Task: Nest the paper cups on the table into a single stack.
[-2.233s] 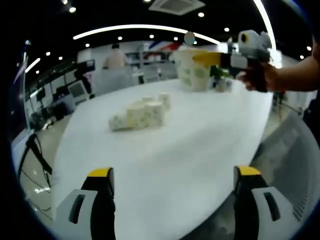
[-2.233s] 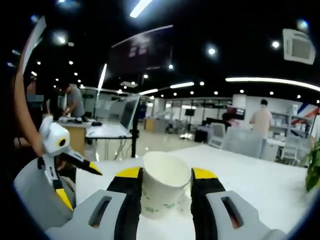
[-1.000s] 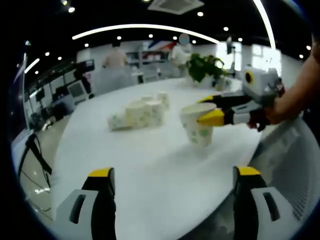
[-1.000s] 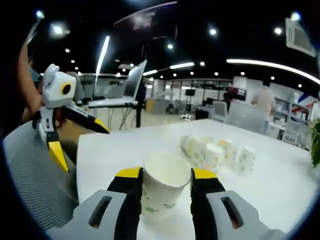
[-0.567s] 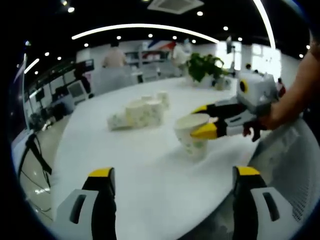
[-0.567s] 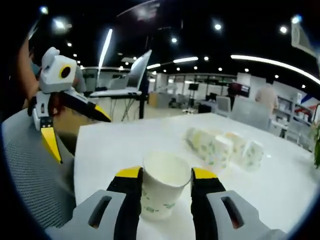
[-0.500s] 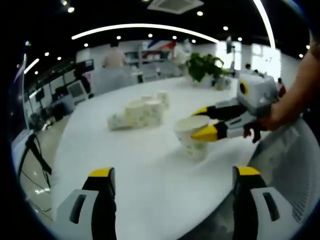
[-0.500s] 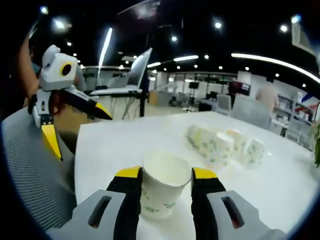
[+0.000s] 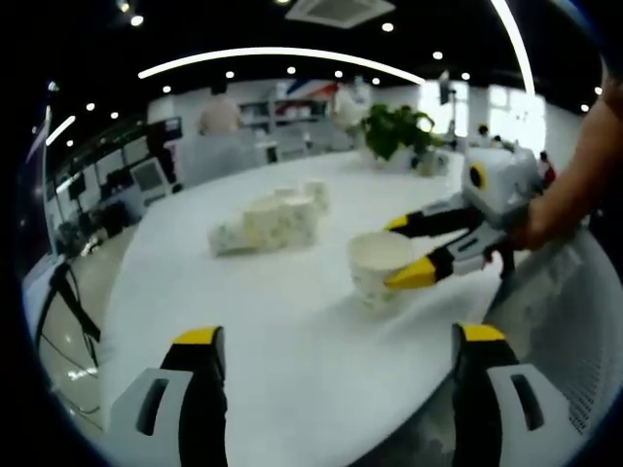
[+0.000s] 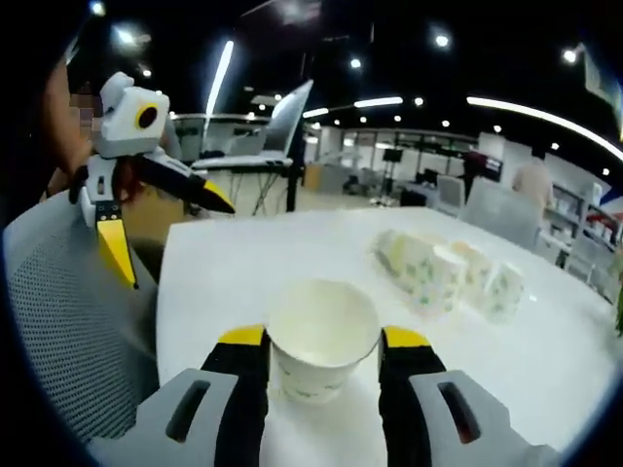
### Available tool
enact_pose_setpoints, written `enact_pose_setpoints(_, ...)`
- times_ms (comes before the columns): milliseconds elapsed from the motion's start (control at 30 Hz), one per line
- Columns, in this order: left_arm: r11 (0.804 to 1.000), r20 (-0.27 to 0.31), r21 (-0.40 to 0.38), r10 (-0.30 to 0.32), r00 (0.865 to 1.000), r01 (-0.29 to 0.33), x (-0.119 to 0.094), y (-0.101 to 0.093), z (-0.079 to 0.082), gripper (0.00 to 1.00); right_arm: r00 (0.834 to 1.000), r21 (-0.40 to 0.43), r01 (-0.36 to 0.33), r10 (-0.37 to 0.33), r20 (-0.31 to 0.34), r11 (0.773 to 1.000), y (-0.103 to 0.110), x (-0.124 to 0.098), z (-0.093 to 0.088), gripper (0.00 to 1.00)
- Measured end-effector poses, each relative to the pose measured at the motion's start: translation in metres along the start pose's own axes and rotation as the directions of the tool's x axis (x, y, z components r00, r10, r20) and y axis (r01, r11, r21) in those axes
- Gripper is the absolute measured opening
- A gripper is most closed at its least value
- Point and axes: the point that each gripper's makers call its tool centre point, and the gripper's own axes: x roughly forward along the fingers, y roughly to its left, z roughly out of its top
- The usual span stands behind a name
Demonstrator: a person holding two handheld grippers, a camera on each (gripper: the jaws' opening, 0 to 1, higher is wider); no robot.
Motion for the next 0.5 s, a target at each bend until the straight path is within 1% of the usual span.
enact_pose_setpoints(33, 1.0, -0.001, 0.0, 0.0, 1.0, 0.0, 0.0, 0.0, 0.0, 0.95, 1.0, 0.022, 0.002, -0.002, -0.023, 1.0, 0.0, 0.001, -0.003, 0.56)
enact_pose_setpoints(100, 1.0, 0.0, -0.002, 0.001, 1.0, -0.001, 0.0, 0.001, -0.001, 0.95, 1.0, 0.046, -0.001, 0.003, -0.023, 0.999, -0.002, 0.001, 0.0, 0.69)
enact_pose_setpoints(133, 1.0, 0.0, -0.002, 0.001, 1.0, -0.001, 0.0, 0.001, -0.001, 0.96, 1.0, 0.058, -0.007, 0.008, -0.013, 0.998, -0.003, -0.001, 0.005, 0.71)
enact_pose_setpoints(200, 1.0, 0.0, -0.002, -0.001, 1.0, 0.001, 0.0, 0.001, -0.001, 0.96, 1.0, 0.057, -0.008, 0.009, -0.009, 0.998, -0.006, -0.006, 0.011, 0.72)
enact_pose_setpoints(300, 1.0, 0.005, -0.002, -0.002, 1.0, 0.002, 0.0, 0.0, 0.0, 0.96, 1.0, 0.076, -0.021, 0.019, 0.015, 0.997, -0.011, -0.016, 0.023, 0.79)
enact_pose_setpoints(333, 1.0, 0.007, -0.002, -0.001, 1.0, 0.001, 0.0, 0.0, 0.001, 0.97, 1.0, 0.078, -0.02, 0.019, 0.017, 0.997, -0.014, -0.019, 0.024, 0.82)
enact_pose_setpoints(400, 1.0, 0.018, 0.01, 0.008, 1.0, -0.008, 0.0, 0.002, 0.003, 0.98, 1.0, 0.086, -0.007, 0.006, 0.02, 0.996, -0.021, -0.03, 0.028, 0.81)
enact_pose_setpoints(500, 1.0, 0.037, 0.005, 0.02, 0.999, -0.02, -0.002, 0.004, 0.006, 0.98, 0.999, 0.117, 0.025, -0.029, 0.034, 0.993, -0.035, -0.048, 0.028, 0.84)
